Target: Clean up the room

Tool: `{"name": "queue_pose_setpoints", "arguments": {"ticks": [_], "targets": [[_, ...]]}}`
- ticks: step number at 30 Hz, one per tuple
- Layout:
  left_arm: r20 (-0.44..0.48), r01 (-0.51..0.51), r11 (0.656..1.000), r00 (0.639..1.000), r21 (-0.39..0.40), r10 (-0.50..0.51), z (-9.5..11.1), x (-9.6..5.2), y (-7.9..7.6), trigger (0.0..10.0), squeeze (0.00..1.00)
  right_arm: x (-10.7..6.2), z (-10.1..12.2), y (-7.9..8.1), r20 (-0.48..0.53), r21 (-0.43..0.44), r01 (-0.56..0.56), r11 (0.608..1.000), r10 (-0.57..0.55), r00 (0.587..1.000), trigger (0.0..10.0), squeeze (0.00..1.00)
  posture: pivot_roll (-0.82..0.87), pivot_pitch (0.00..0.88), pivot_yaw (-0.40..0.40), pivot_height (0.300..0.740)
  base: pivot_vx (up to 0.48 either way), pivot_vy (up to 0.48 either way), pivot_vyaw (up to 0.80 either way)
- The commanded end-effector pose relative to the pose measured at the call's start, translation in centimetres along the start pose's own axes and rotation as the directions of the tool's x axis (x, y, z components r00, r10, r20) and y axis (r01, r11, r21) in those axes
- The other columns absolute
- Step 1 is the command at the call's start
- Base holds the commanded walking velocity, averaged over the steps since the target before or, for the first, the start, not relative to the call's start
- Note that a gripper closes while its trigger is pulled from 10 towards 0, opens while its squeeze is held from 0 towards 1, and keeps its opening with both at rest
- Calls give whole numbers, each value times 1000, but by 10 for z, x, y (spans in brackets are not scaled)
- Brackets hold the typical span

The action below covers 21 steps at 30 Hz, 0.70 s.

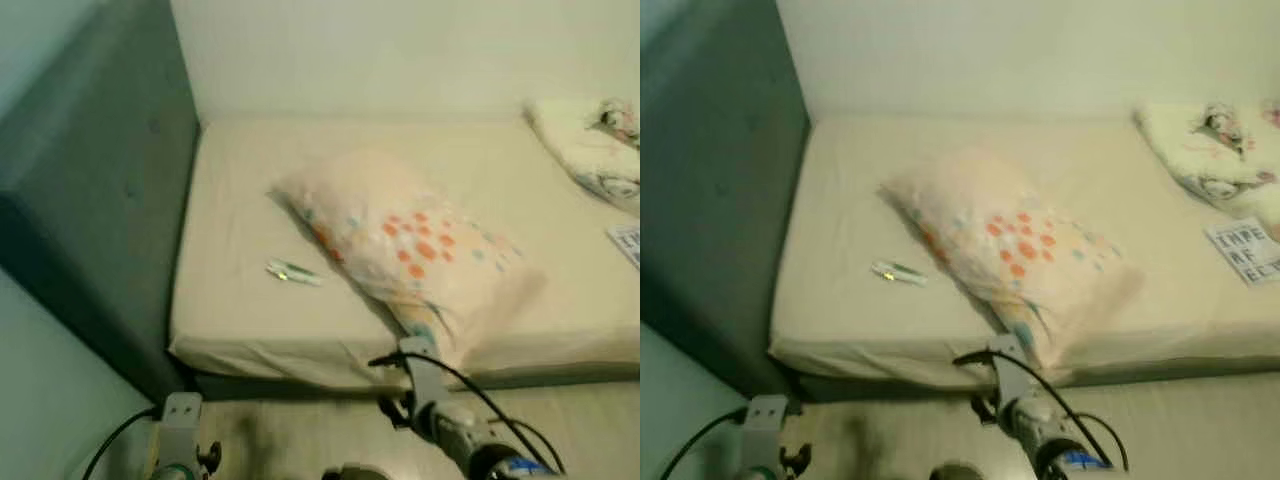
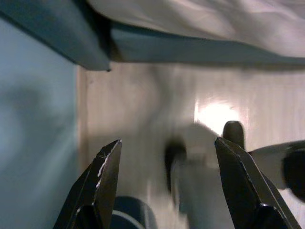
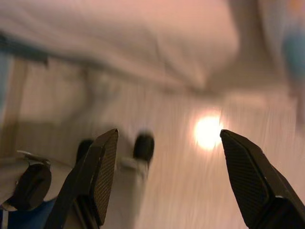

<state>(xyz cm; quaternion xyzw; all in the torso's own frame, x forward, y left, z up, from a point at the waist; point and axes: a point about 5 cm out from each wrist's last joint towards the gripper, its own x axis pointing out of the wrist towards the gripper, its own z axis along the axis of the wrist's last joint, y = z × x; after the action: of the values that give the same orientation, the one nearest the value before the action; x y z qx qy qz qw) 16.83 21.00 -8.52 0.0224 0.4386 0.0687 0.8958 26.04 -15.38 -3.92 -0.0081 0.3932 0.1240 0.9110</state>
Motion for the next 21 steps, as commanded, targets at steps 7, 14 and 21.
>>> {"name": "queue_pose_setpoints", "arguments": {"ticks": [7, 14, 21], "targets": [[-29, -19, 1000, 999, -11, 19, -9, -2, 3, 10000, 0, -1, -11, 3, -27, 49, -2, 999, 3, 1000, 10000, 0, -23, 0, 13, 740, 298, 0, 0], [-52, 36, 999, 998, 3, -36, -10, -2, -1, 10000, 0, 0, 4, -2, 23, 79, 8, 997, -10, 1000, 10000, 0, -22, 0, 12, 740, 0, -67, 0], [-40, 3, 1000, 999, -30, -4, -9, -2, 1, 10000, 0, 1, 13, 1, 46, 44, -10, 999, 8, 999, 10000, 0, -22, 0, 12, 740, 0, -204, 0]]}}
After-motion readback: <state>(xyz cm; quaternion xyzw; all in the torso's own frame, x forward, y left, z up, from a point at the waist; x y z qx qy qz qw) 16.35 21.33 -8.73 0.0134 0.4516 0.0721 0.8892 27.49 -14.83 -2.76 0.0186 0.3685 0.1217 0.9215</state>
